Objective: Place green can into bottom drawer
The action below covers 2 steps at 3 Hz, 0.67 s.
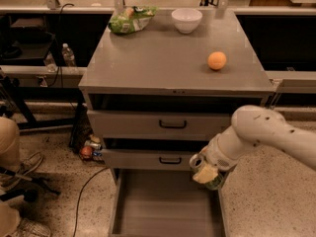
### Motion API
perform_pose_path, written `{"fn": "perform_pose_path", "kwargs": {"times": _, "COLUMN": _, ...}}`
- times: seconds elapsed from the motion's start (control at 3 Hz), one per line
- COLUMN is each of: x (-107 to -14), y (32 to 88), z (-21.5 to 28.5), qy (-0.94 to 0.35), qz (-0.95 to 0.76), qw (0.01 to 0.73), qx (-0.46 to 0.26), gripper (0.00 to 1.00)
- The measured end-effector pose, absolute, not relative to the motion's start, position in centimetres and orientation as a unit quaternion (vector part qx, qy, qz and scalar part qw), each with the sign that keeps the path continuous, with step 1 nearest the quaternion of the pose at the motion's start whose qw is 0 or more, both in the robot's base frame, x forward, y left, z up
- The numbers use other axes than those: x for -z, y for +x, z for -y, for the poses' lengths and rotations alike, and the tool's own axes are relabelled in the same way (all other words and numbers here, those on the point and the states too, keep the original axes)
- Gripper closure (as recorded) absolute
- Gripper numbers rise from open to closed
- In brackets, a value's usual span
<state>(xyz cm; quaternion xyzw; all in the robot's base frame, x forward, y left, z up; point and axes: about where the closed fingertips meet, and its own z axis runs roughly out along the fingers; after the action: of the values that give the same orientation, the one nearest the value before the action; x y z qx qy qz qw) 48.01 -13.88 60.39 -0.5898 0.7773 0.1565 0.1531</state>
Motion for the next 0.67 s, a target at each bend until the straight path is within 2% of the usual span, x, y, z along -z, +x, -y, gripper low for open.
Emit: {"fn": "perform_pose_path", "kwargs": {"times": 0.67, "x": -56.64, "y": 47.48, "z": 14.1, "qy": -0.59, "qz": -0.785, "qw": 0.137, "qx": -0.133, "gripper": 1.0}}
